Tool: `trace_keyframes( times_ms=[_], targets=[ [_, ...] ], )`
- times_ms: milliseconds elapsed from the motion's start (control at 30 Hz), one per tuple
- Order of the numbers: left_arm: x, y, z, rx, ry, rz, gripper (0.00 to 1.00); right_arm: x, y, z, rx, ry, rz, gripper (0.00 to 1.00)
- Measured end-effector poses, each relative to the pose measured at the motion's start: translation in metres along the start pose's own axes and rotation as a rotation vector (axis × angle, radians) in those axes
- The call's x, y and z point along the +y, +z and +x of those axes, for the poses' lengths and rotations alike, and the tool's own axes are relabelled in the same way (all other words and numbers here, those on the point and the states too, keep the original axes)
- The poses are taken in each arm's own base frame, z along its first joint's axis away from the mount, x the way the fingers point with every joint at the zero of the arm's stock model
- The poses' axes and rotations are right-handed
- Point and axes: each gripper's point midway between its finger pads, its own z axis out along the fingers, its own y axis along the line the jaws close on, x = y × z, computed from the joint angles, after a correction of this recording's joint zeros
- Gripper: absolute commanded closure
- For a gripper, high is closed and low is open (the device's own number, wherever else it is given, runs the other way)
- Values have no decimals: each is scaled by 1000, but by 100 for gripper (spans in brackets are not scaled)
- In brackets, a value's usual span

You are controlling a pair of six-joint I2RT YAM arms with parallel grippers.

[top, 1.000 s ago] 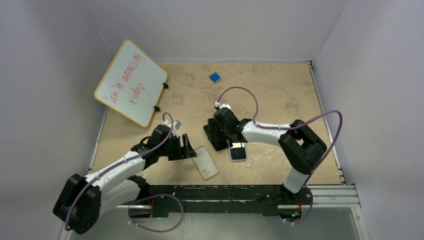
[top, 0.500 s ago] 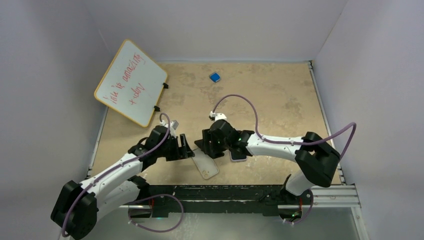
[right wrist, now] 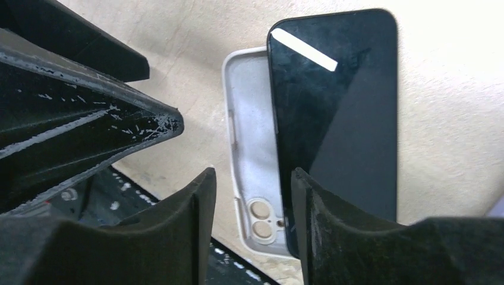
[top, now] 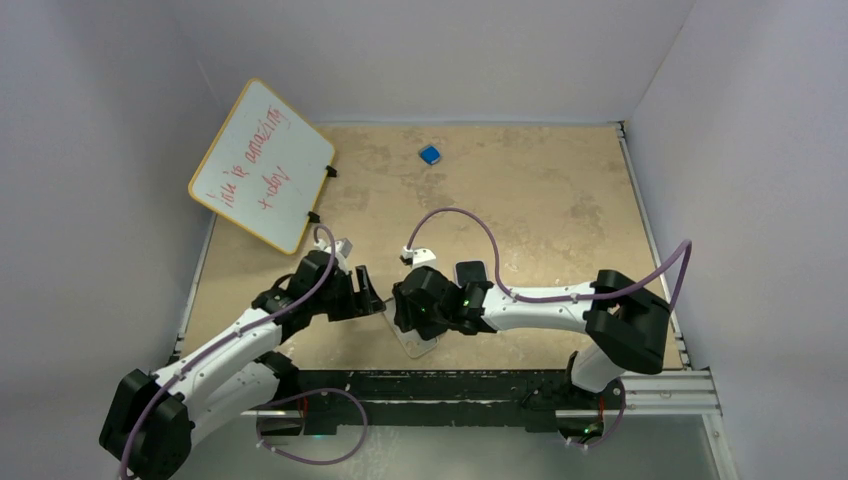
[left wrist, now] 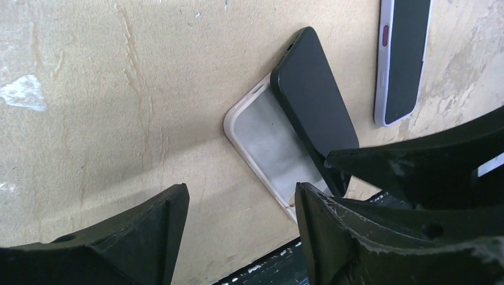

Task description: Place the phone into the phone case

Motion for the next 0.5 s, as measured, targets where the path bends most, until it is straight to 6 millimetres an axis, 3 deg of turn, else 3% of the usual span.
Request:
trace_keyframes(
  times_ms=[200, 500],
  targets=[
    [-5, 5, 2, 21, 0, 24, 34, -11, -6, -4, -29, -65, 35, 15],
    [-5, 12, 7, 41, 0, 53, 39, -30, 0, -1, -21, -199, 80, 9]
  ],
)
